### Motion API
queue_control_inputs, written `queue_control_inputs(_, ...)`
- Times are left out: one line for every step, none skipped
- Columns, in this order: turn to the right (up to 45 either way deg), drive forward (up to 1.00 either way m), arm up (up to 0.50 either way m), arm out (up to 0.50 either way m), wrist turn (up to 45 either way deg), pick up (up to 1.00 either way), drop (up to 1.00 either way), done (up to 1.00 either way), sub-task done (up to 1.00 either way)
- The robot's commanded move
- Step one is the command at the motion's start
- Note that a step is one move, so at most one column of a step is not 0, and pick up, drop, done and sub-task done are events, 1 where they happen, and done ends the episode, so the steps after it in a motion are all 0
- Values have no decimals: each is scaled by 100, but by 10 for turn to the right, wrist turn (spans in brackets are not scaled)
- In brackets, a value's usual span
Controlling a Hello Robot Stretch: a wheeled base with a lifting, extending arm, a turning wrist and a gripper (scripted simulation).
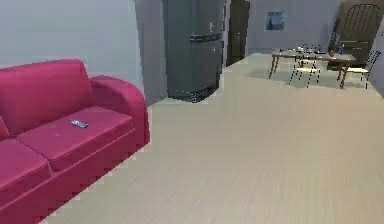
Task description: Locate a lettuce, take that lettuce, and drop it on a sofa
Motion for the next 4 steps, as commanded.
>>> queue_control_inputs(450, 0, 0, 0, 0, 0, 0, 0, 0)
queue_control_inputs(450, 0, 0, 0, 0, 0, 0, 0, 0)
queue_control_inputs(360, 0, 0, 0, 0, 0, 0, 0, 0)
queue_control_inputs(0, 20, 0, 0, 0, 0, 0, 0, 0)
